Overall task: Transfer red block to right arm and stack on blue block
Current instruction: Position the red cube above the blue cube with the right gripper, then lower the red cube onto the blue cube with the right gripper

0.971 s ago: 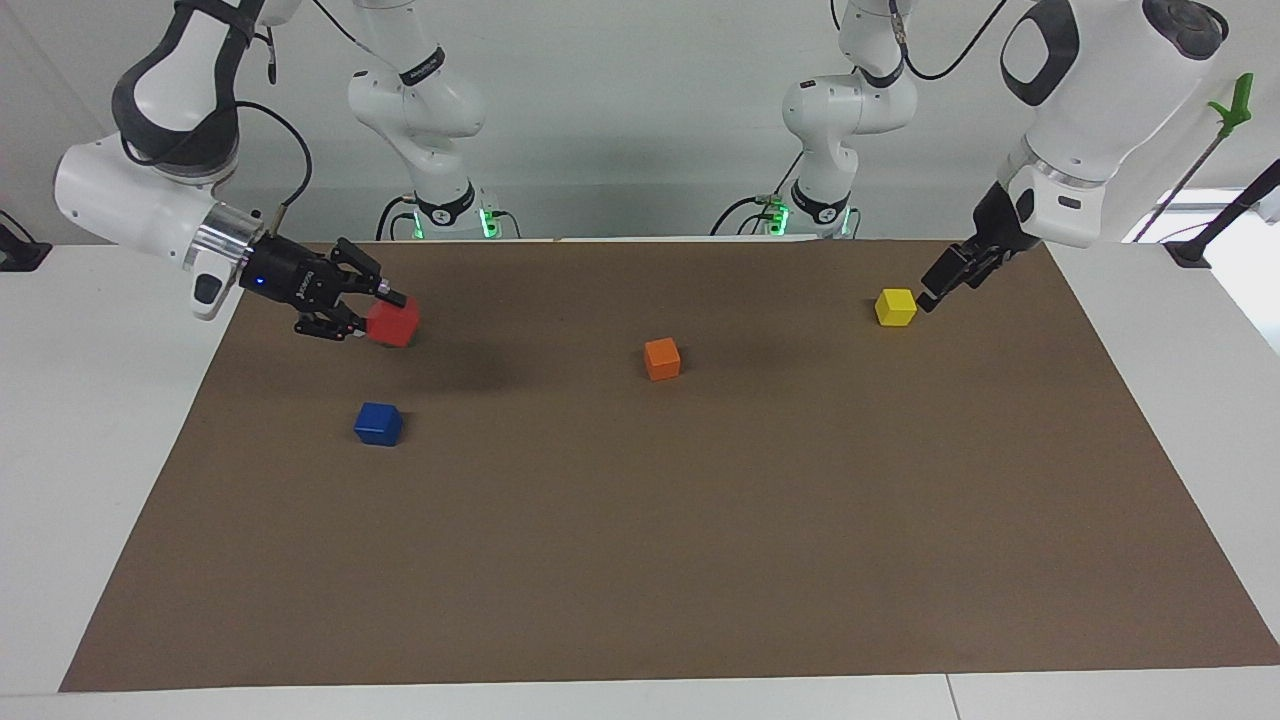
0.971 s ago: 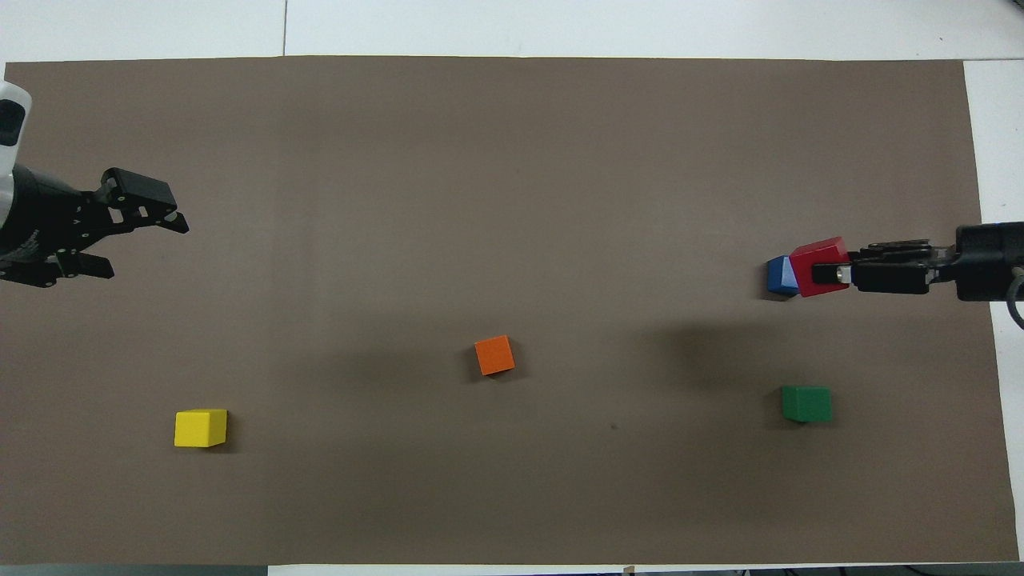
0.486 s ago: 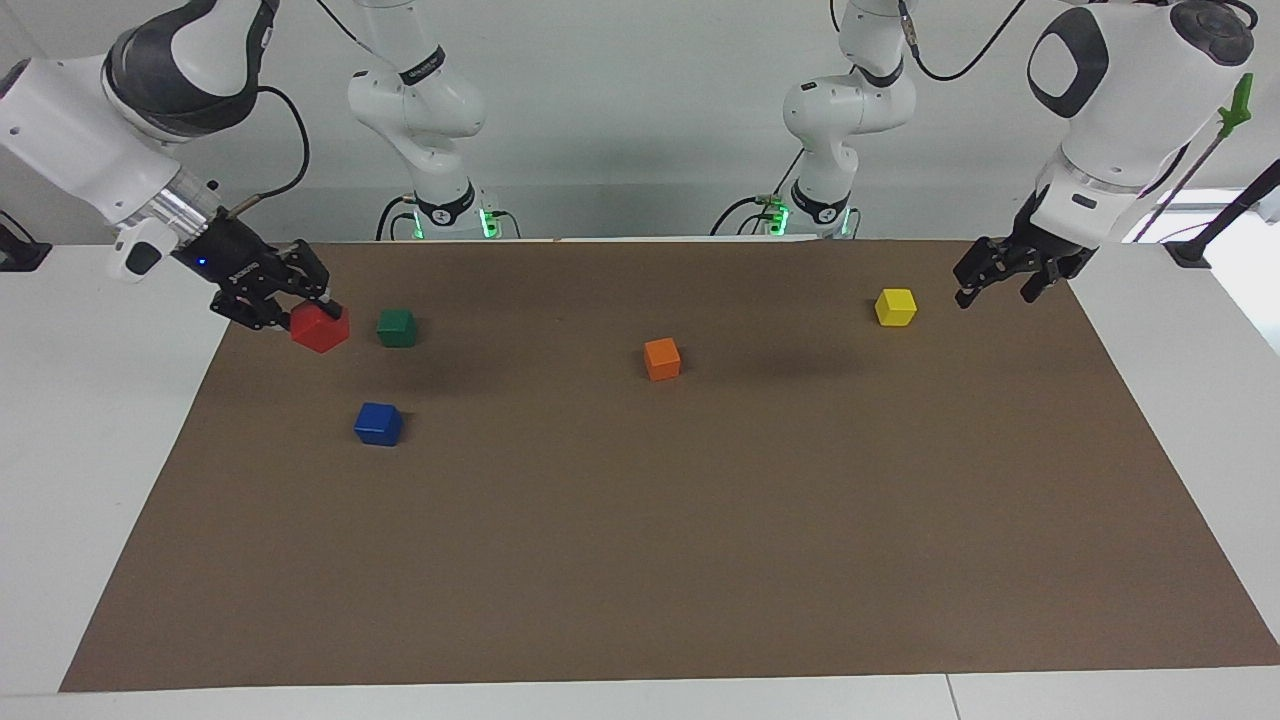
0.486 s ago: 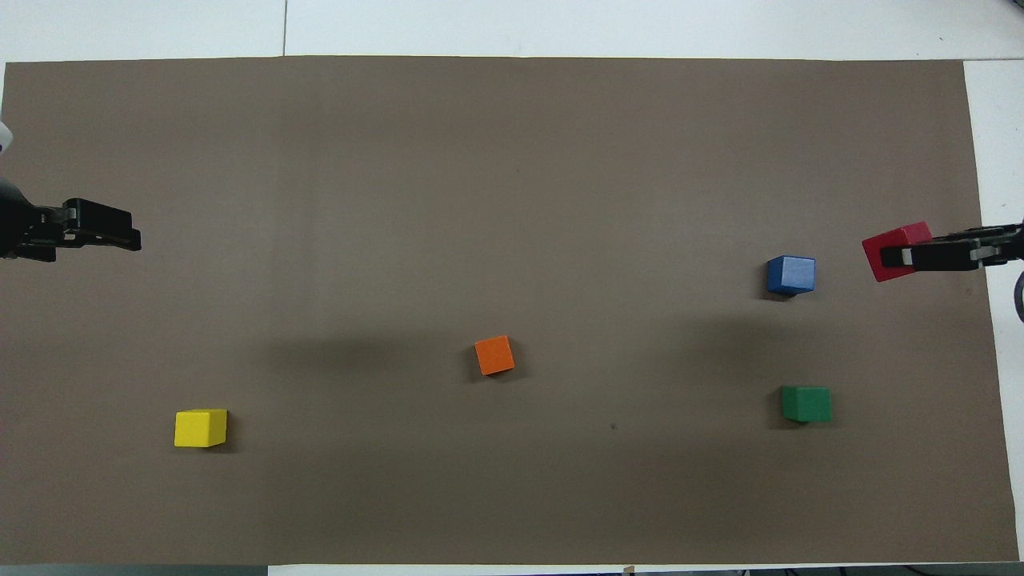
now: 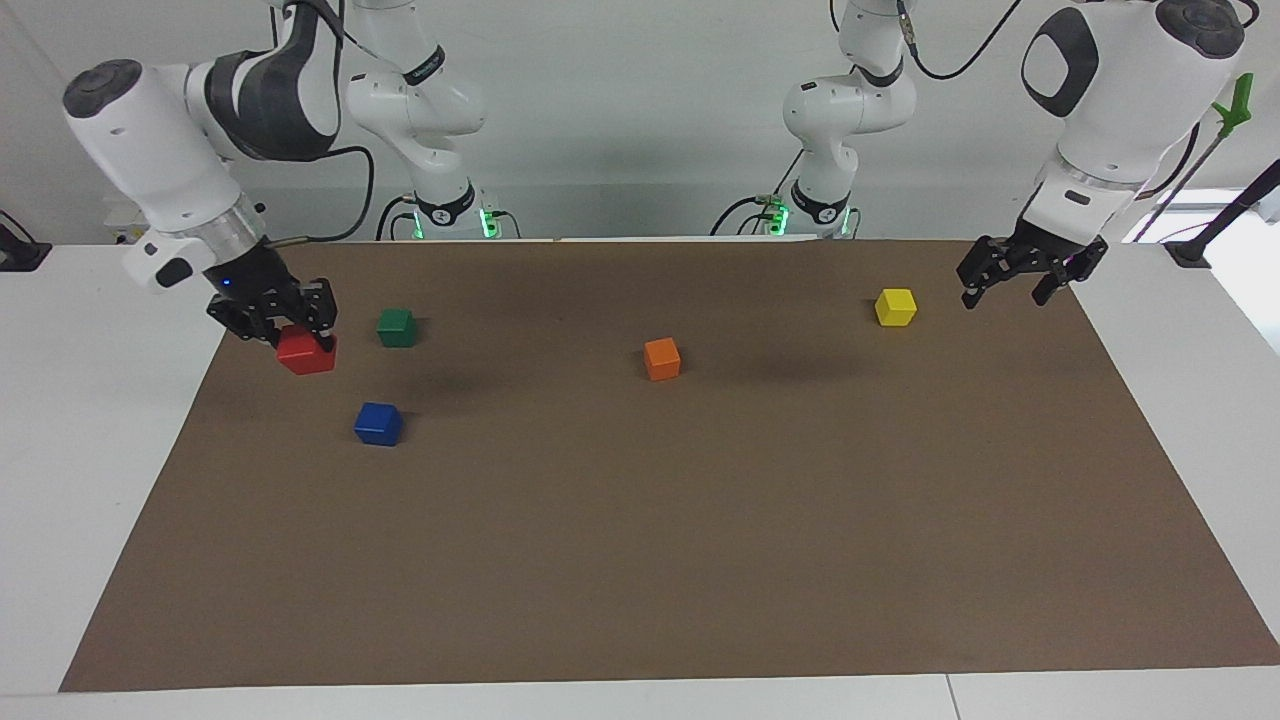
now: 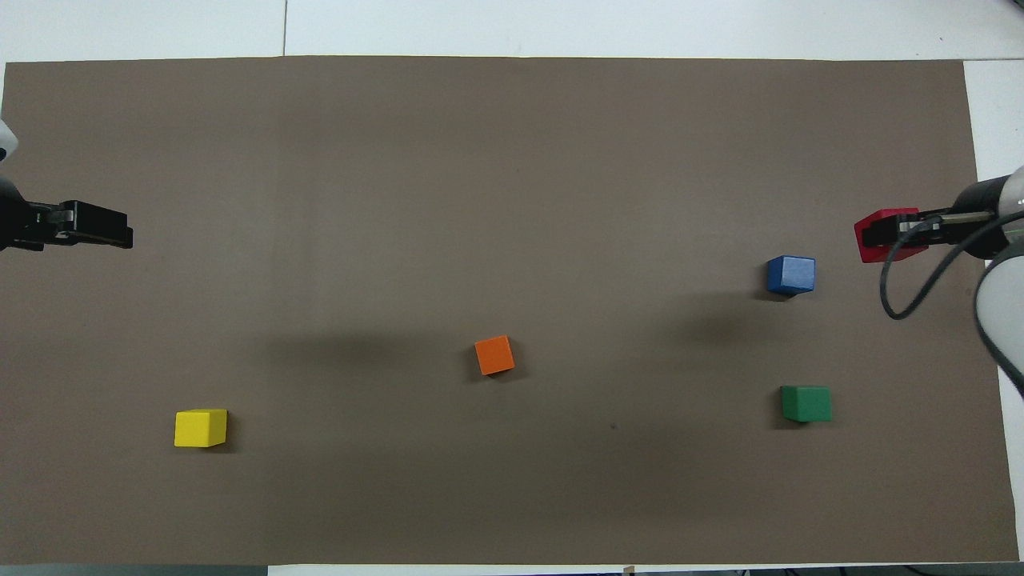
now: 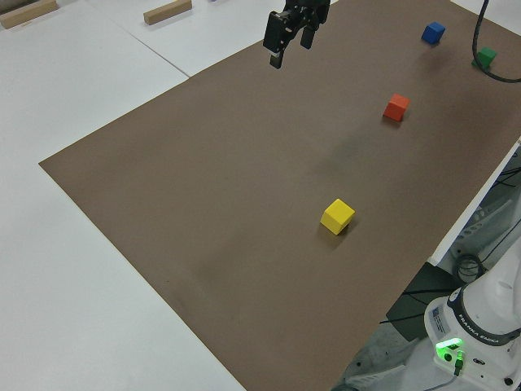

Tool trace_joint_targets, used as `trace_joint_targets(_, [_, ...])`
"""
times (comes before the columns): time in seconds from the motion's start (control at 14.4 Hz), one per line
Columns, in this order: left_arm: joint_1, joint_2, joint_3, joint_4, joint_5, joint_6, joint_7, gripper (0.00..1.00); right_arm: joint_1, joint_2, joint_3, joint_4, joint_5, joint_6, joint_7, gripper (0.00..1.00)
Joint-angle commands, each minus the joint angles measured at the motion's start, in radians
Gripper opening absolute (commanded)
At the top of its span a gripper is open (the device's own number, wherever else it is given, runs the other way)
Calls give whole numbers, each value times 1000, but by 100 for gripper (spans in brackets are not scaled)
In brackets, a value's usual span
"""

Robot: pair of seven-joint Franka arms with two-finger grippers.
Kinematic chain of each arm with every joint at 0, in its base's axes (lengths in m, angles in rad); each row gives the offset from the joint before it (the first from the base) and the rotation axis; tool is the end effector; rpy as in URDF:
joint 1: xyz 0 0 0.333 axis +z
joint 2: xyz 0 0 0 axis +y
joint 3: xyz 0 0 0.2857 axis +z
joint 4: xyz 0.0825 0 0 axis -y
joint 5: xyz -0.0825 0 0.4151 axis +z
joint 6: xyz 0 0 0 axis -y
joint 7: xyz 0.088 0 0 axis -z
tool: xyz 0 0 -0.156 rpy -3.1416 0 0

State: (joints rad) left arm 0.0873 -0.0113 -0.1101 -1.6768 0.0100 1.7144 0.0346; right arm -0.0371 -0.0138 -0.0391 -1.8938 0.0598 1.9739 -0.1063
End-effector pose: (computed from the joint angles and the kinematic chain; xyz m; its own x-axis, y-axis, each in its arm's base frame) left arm 0.5957 -0.0124 0.5109 0.9971 -0.0588 0.0484 -0.0583 -0.9982 -0.0129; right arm 0.6001 -0.0393 0.4252 0.9951 0.0068 0.0986 0.0115 -0.9988 -0.0473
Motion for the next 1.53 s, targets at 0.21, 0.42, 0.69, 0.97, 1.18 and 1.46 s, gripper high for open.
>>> trace_joint_targets(0.21, [8,-19,-5,-15,18,47,21,100,10,63,4,-40,-101,135,166,0])
trace_joint_targets(0.42, [-1,-24,-3,-24,16,47,19,100,39,78,2,-82,-103,207,204,0])
trace_joint_targets(0.69, [5,-21,-3,-15,16,42,14,100,49,77,2,-198,-104,354,232,0])
trace_joint_targets(0.97, [2,-21,-2,-15,16,30,14,100,51,75,2,-309,-104,491,238,0])
trace_joint_targets(1.18, [-6,-18,-6,-6,24,48,18,100,51,72,2,-326,-104,503,238,0])
trace_joint_targets(1.46, [-6,-16,-10,-4,22,48,18,100,52,67,2,-375,-104,554,240,0])
